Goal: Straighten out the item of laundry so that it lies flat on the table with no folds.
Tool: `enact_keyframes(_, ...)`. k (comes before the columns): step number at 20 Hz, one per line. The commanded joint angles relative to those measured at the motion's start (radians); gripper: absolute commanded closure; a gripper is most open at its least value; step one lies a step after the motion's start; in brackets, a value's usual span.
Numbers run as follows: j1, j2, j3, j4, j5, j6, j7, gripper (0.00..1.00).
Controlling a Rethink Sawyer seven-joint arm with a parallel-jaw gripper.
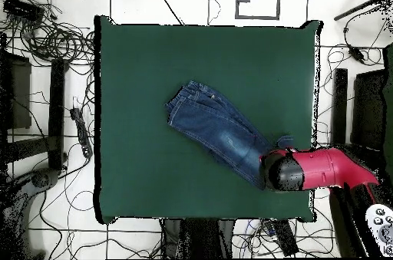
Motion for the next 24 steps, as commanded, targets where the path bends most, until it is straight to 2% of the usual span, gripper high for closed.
enact_keyframes(1, 0.058, -0.016, 0.085, 0.049, -0.003, 0.113, -0.270, 1.00)
enact_keyframes(6, 0.076, -0.006, 0.073, 0.045, -0.022, 0.113, -0.225, 1.00)
enact_keyframes(14, 0.115, 0.009, 0.002, 0.045, -0.059, 0.117, -0.141, 1.00)
enact_keyframes(24, 0.121, -0.021, -0.056, 0.064, -0.067, 0.131, -0.147, 1.00)
